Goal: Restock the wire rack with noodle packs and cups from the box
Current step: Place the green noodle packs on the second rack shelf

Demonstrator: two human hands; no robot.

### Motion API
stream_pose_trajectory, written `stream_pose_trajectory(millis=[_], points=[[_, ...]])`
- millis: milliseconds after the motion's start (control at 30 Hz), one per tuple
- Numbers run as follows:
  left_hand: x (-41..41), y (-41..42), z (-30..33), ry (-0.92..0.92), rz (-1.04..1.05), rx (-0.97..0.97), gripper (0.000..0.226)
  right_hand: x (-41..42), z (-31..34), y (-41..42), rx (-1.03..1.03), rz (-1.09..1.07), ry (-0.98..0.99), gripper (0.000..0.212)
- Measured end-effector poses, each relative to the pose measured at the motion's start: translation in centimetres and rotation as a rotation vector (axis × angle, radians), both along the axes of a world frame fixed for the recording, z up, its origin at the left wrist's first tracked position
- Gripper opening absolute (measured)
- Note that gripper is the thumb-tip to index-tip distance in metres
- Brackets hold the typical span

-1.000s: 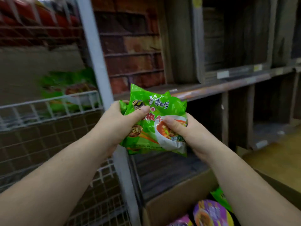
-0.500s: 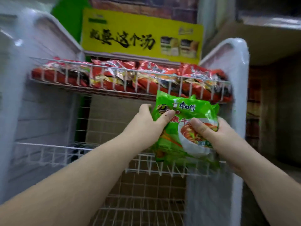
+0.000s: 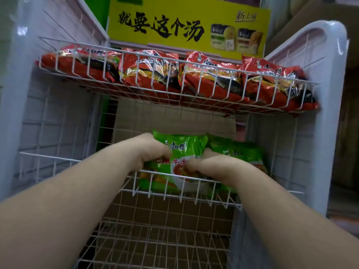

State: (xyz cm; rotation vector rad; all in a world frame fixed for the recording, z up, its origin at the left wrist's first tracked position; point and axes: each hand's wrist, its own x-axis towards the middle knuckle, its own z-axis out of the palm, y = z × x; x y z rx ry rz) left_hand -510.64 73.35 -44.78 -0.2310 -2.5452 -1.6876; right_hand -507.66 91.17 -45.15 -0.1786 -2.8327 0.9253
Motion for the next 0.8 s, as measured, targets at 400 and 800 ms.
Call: stream_pose_trajectory(millis=[400,800], points=[[-7.7,3.1,2.7,-0.028,-0.151,-0.449,0.020,-5.6,1.4,-1.3,0.155,-0.164,0.098,0.050],[-9.6,3.2,1.2,-0.025,-0.132,-0.353,0.027,-5.5,0.8,-1.4,0.738,-0.286,0.460,0.073]])
